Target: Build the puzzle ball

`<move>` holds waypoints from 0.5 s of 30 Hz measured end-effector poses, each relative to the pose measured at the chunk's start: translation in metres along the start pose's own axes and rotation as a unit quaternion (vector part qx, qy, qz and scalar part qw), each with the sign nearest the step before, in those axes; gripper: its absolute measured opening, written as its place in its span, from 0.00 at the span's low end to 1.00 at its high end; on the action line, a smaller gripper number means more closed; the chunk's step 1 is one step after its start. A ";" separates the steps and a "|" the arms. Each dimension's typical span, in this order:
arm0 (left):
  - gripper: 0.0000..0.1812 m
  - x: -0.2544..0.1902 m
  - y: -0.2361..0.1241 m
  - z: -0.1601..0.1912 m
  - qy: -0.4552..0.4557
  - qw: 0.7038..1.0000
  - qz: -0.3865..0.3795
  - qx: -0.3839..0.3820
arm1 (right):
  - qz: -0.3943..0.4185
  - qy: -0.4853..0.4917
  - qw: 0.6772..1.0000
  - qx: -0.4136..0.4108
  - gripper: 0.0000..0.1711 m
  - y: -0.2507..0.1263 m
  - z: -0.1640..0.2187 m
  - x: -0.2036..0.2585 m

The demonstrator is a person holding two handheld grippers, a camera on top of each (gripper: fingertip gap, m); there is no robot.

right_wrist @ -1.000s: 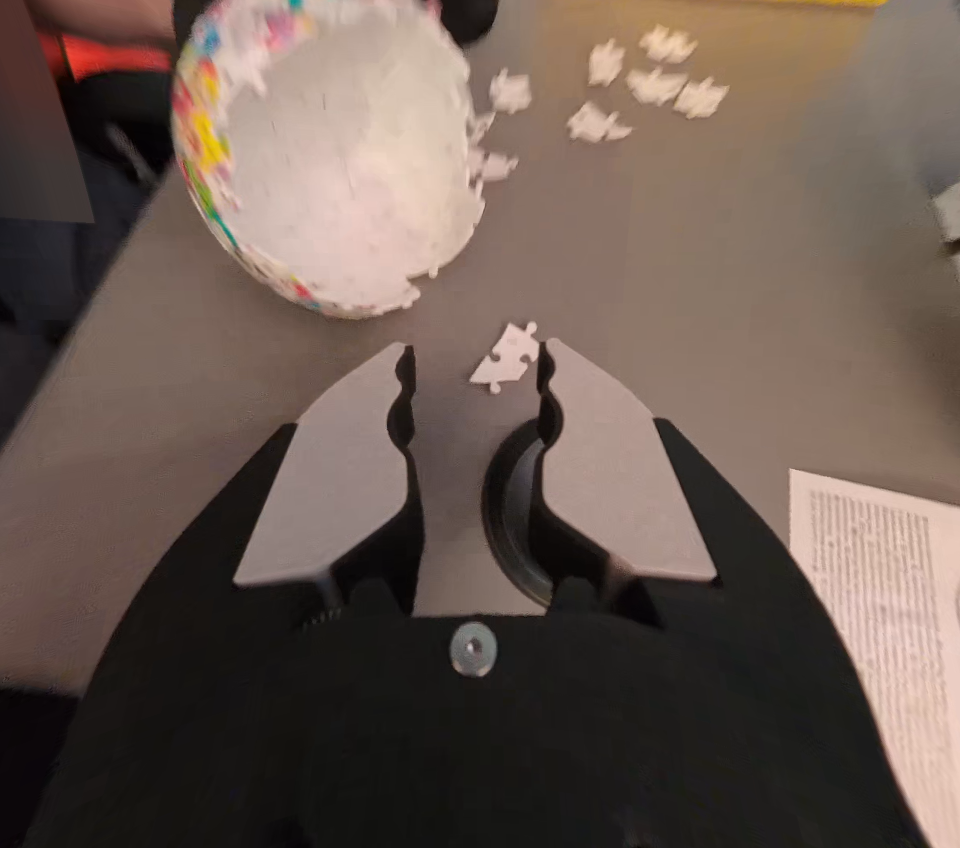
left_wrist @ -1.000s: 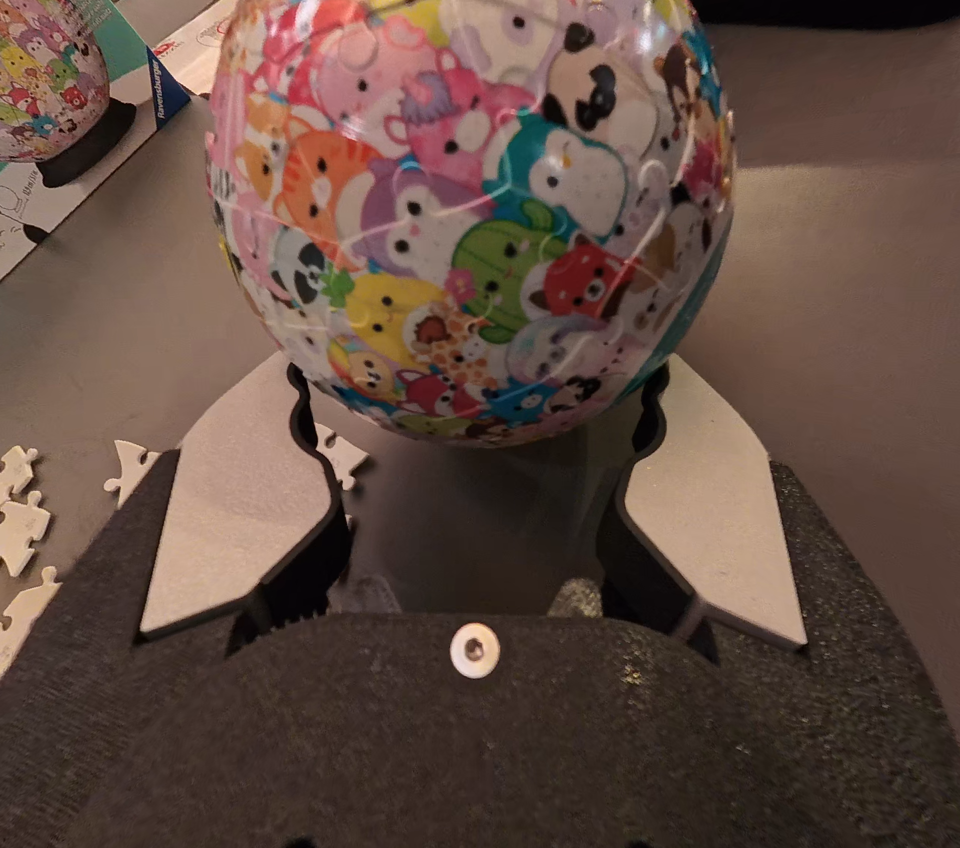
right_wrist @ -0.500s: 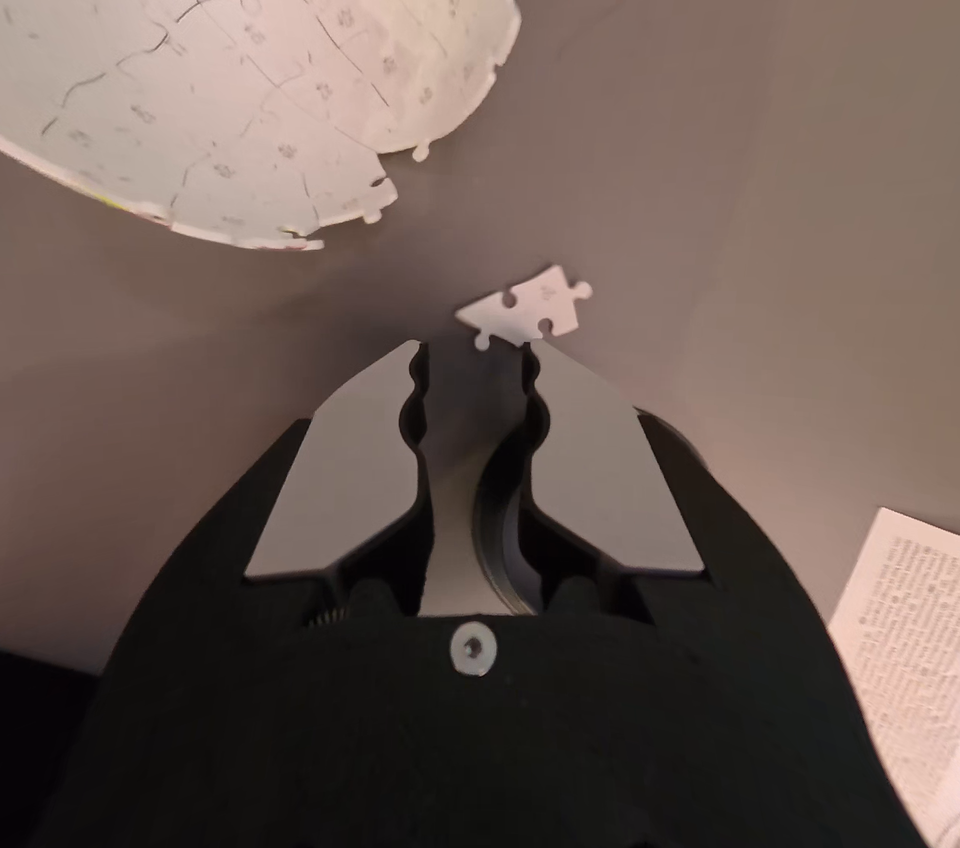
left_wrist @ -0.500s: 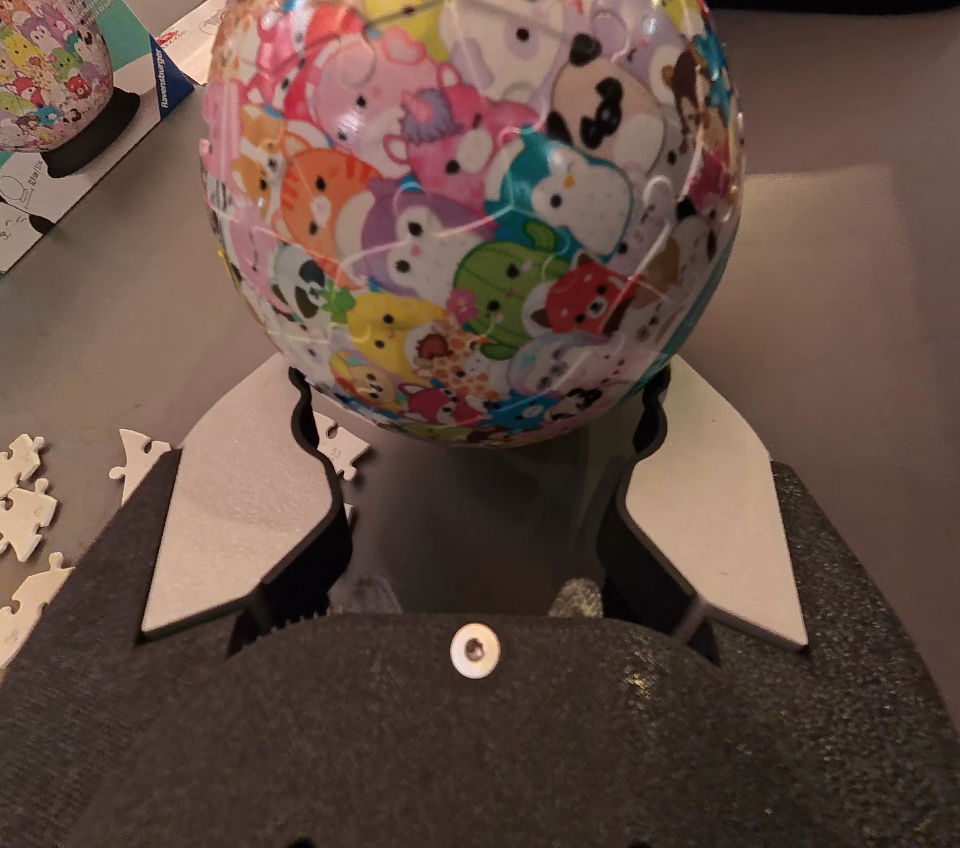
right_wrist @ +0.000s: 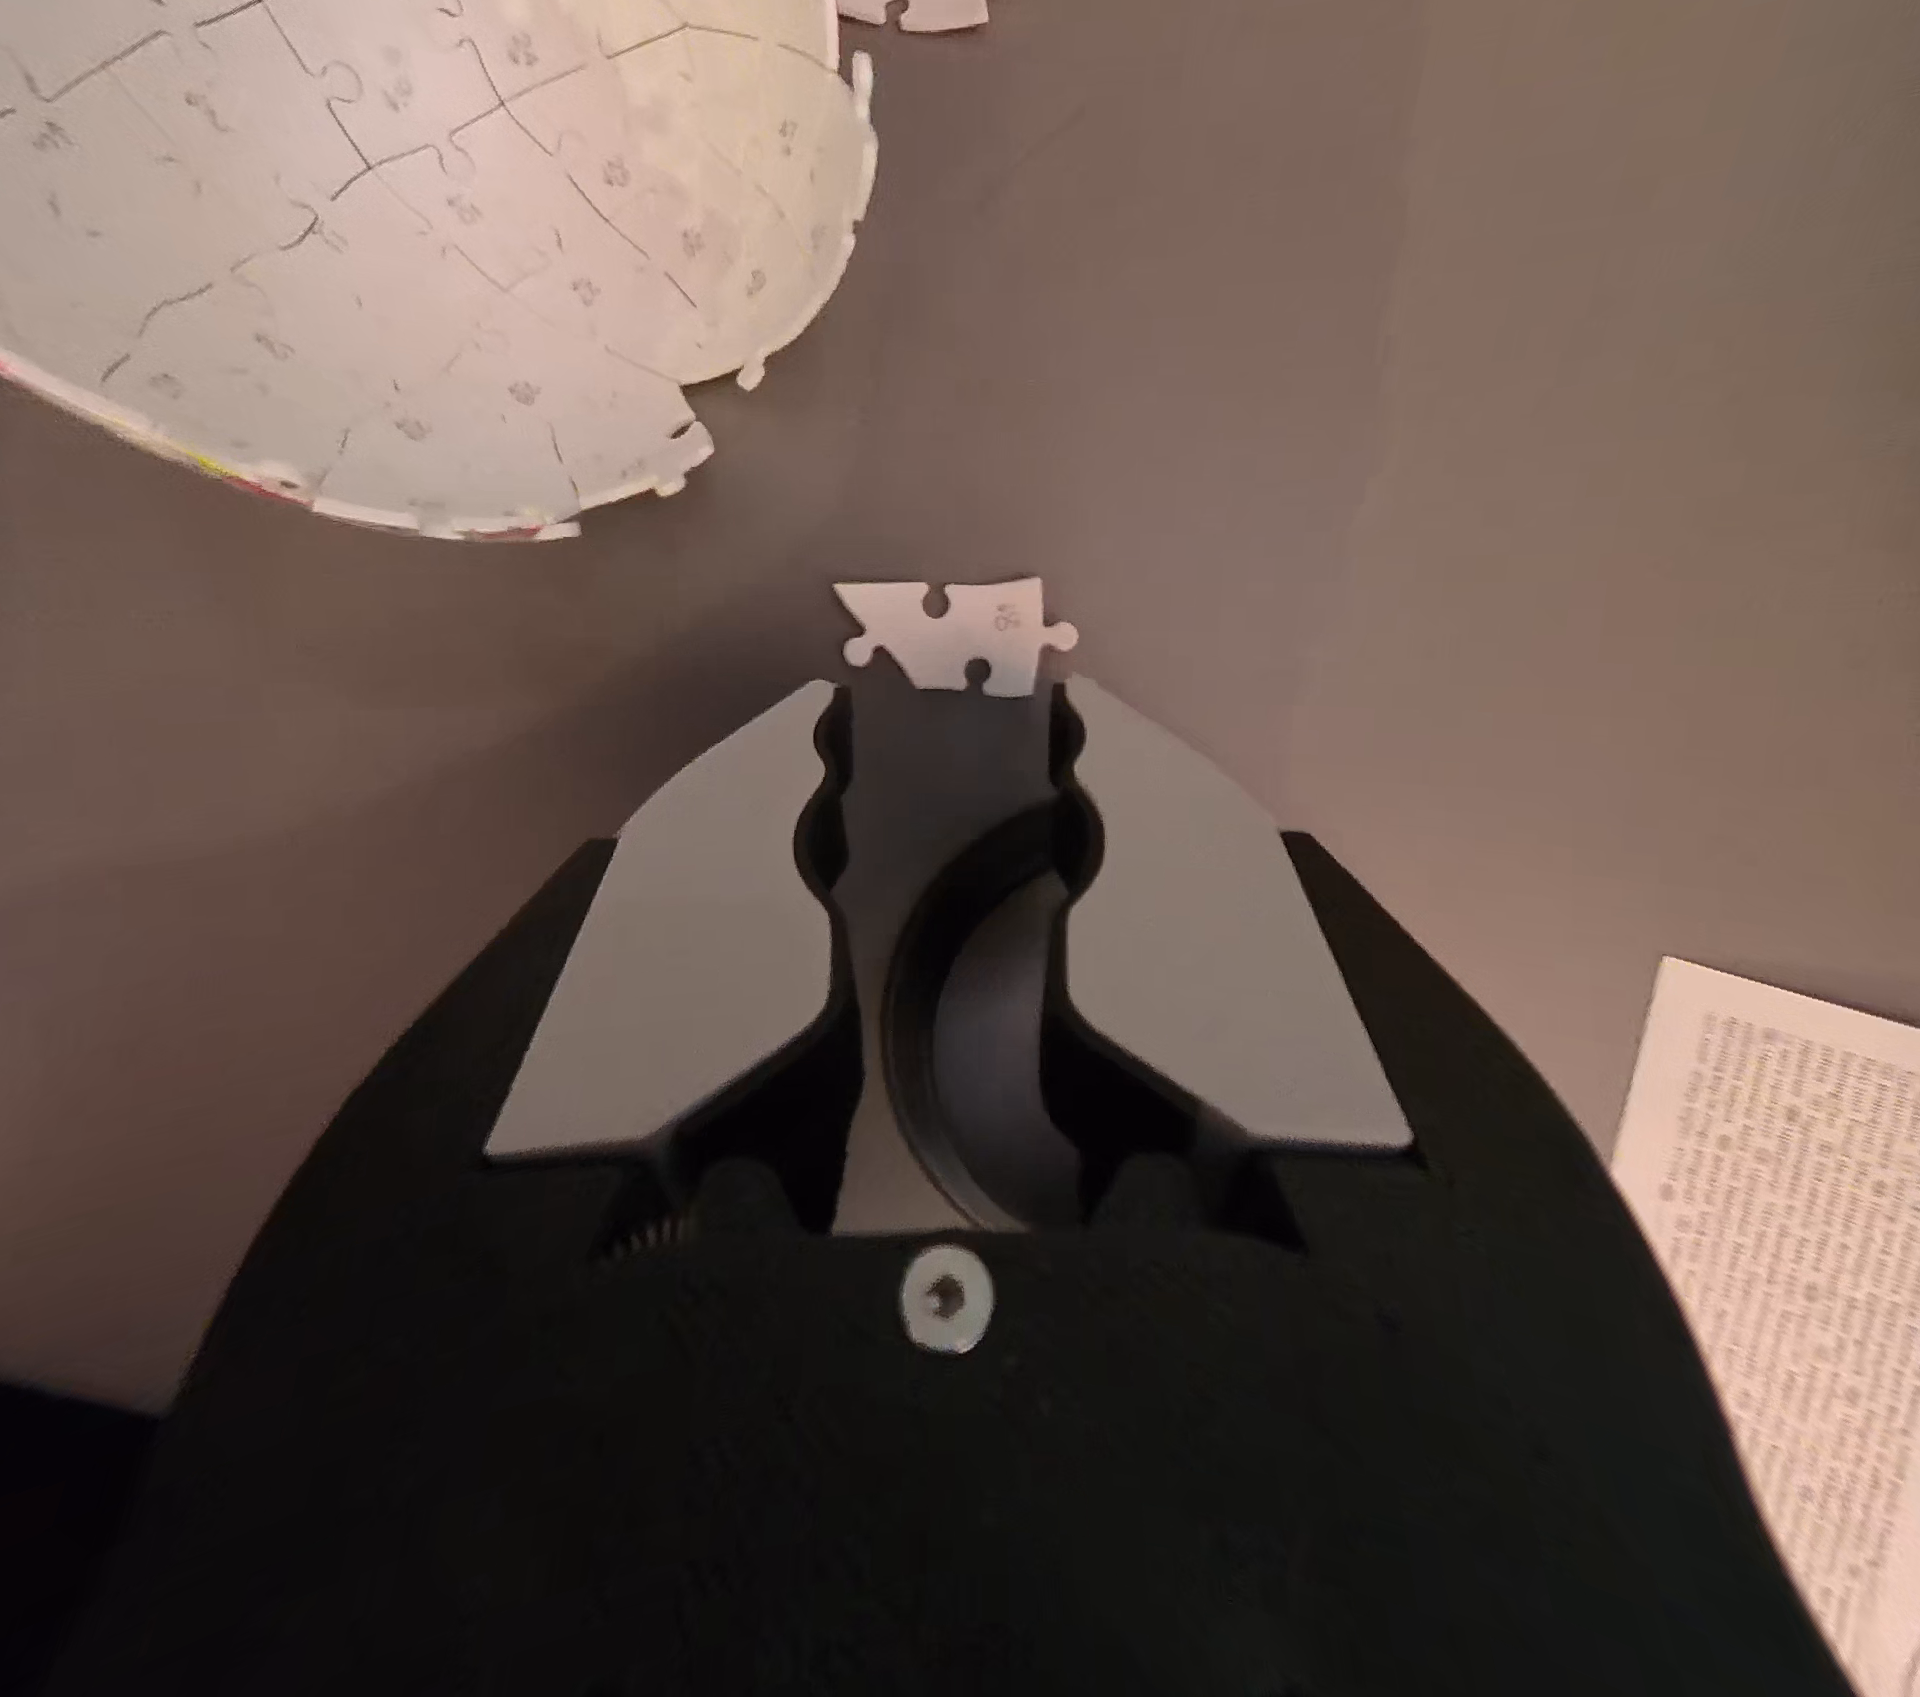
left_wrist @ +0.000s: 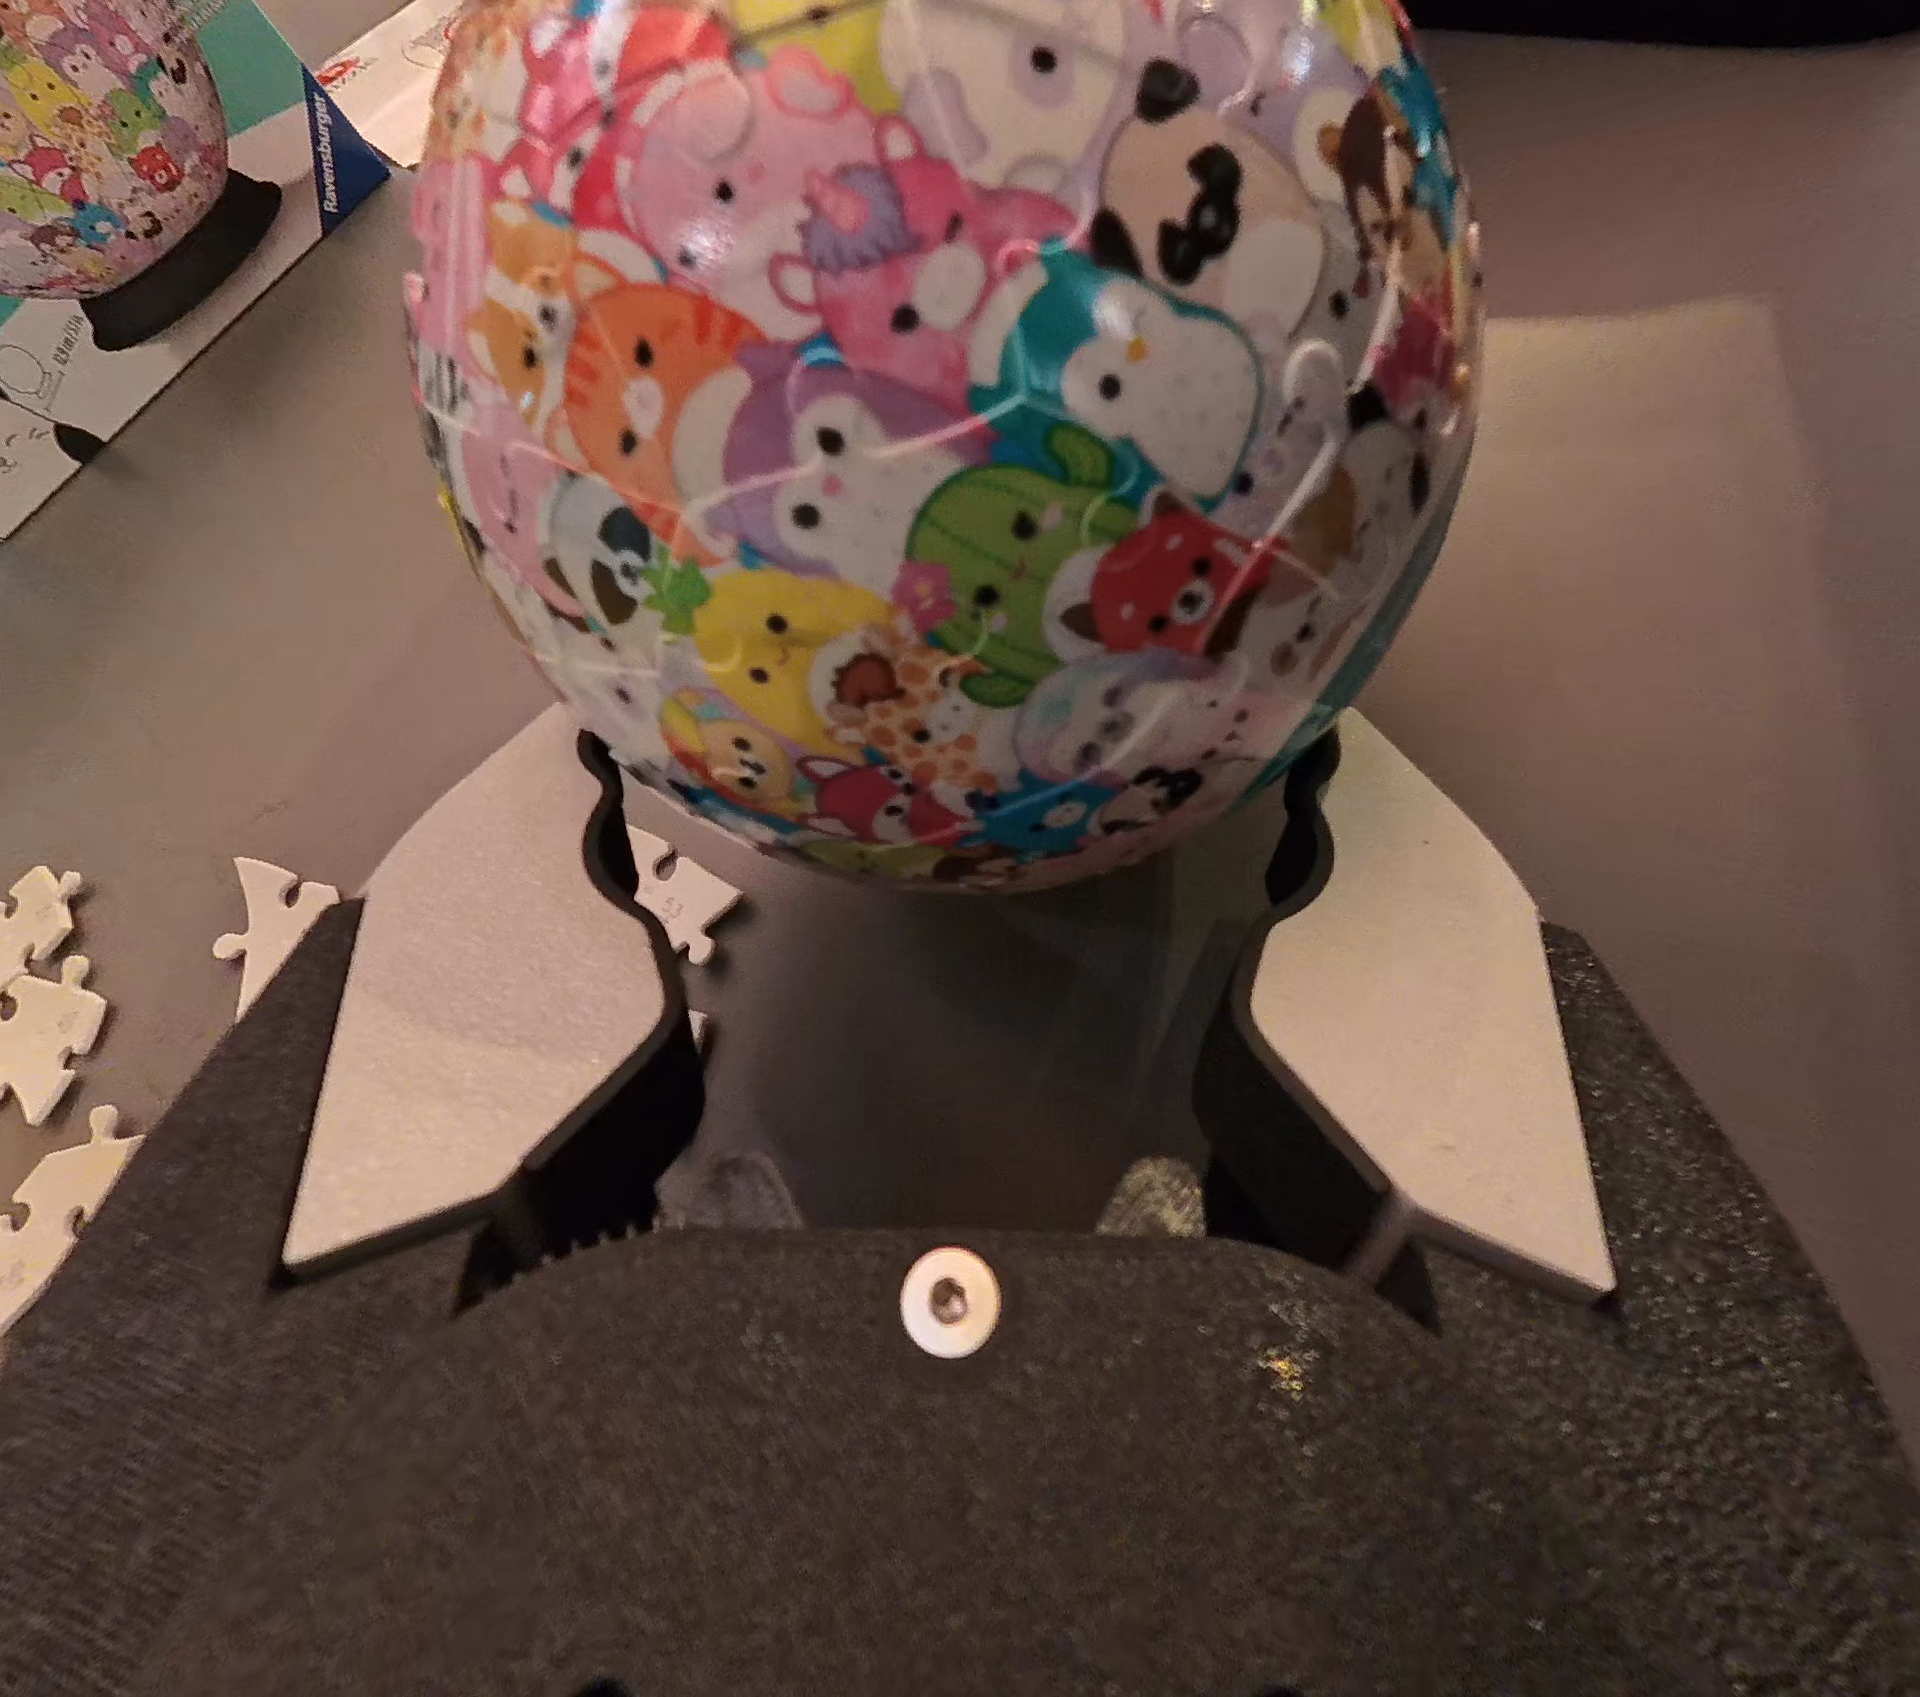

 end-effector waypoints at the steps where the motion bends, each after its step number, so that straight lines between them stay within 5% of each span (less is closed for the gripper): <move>1: 0.67 0.000 0.000 0.000 0.000 1.000 0.000 0.000 | -0.001 -0.004 1.000 -0.006 0.22 0.000 0.000 -0.001; 10: 0.67 0.000 0.001 -0.001 -0.003 1.000 0.001 -0.002 | -0.026 0.002 1.000 0.004 0.25 0.014 0.003 -0.005; 15: 0.67 0.000 0.002 -0.001 -0.003 1.000 0.001 0.002 | -0.009 -0.012 1.000 0.003 0.15 0.015 0.003 -0.005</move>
Point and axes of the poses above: each gripper's, where its closed fingertips meet, y out along the fingers, z out of its underside, x = y × z across the jaws, the point moved 3 cm from there along -y, back along the fingers, and after that the axes turned 8 degrees about -y, right-handed, at the moved point
